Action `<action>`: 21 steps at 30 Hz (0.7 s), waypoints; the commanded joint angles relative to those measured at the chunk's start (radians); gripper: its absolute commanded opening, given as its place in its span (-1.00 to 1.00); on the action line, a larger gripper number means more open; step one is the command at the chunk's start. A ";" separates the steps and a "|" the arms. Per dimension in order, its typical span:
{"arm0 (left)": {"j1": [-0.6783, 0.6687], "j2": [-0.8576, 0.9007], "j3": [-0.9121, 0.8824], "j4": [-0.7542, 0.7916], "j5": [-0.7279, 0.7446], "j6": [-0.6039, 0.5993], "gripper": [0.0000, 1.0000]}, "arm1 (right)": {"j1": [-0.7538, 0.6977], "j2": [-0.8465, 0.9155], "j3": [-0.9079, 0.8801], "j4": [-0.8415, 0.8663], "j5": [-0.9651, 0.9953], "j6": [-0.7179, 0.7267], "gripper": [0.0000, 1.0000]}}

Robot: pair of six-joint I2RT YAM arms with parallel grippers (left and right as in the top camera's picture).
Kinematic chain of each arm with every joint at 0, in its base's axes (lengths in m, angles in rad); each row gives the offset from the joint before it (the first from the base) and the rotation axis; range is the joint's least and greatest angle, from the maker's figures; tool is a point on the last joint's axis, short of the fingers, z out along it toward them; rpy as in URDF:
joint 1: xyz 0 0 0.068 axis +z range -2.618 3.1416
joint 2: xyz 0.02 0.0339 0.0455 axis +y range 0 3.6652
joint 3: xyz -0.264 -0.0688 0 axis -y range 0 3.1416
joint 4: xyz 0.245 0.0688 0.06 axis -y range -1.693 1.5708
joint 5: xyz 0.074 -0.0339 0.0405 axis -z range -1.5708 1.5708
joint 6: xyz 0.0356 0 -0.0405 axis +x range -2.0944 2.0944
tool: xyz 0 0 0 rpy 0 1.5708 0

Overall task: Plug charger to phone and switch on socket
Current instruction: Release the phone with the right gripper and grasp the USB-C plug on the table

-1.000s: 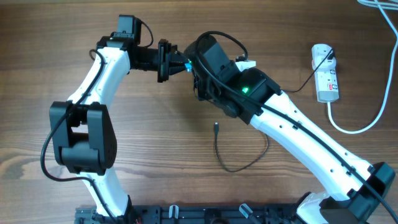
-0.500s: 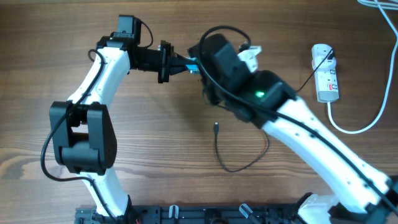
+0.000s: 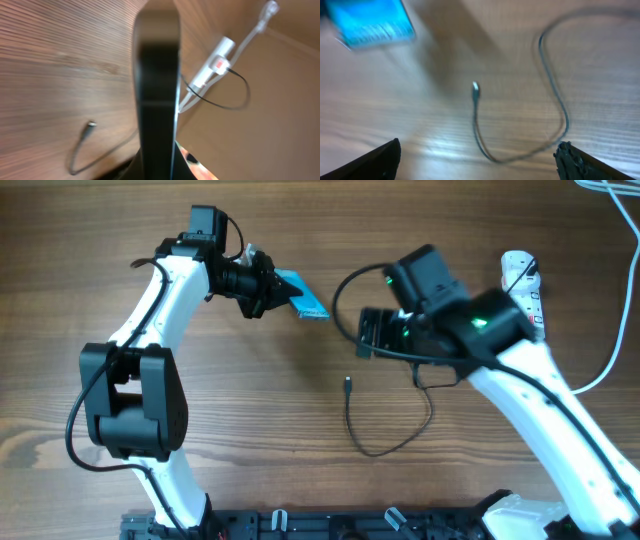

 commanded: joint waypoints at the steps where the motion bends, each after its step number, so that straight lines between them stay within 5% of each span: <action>1: 0.008 -0.030 0.018 -0.025 -0.165 0.035 -0.92 | -0.001 0.059 -0.098 0.022 -0.087 -0.130 0.99; 6: 0.038 -0.030 0.018 -0.035 -0.170 0.035 -0.92 | 0.000 0.098 -0.233 0.142 -0.092 -0.137 0.49; 21: 0.042 -0.030 0.016 -0.041 -0.189 0.035 -0.92 | 0.073 0.288 -0.356 0.357 -0.102 -0.068 0.36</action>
